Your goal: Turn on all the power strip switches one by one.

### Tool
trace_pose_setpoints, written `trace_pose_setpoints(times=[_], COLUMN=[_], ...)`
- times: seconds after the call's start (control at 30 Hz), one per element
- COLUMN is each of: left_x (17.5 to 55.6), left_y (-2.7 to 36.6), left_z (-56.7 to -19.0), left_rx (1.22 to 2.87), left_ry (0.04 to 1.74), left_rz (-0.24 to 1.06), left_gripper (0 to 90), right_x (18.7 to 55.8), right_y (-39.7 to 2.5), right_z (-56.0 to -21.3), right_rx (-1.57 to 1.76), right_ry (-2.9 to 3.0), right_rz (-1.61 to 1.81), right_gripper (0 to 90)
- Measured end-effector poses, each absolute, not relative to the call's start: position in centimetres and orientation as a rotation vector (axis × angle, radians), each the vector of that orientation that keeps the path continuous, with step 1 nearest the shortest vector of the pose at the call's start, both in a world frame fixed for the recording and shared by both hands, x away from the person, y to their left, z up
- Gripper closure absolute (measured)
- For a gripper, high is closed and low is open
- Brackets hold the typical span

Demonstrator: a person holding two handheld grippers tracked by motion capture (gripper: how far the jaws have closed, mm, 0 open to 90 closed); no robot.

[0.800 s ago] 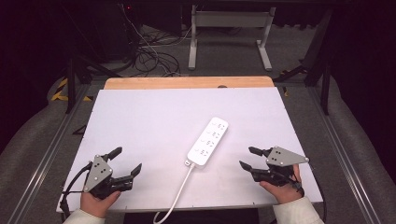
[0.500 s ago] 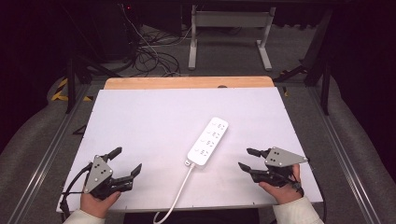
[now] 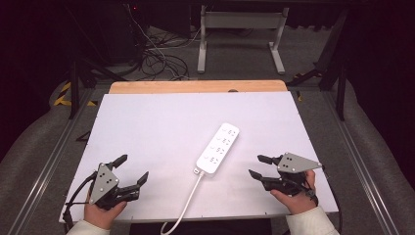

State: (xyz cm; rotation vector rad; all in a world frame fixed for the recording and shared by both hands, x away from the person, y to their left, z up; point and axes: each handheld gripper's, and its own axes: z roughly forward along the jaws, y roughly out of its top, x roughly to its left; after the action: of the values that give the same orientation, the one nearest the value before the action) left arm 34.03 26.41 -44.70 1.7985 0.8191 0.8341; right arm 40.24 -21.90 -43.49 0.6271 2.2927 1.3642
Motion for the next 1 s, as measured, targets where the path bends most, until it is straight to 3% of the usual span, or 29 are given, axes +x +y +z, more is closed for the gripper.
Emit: trace_pose_setpoints(times=[1.0], left_x=[34.1], left_y=[26.4], left_z=[-44.8], left_rx=[1.819], left_ry=[0.815], left_rz=[0.834], left_gripper=[18.1], right_x=[44.0], right_y=[-16.1], right_z=[-40.7], right_rx=[0.598], right_ry=[2.423], right_rz=[1.380], right_gripper=[51.7])
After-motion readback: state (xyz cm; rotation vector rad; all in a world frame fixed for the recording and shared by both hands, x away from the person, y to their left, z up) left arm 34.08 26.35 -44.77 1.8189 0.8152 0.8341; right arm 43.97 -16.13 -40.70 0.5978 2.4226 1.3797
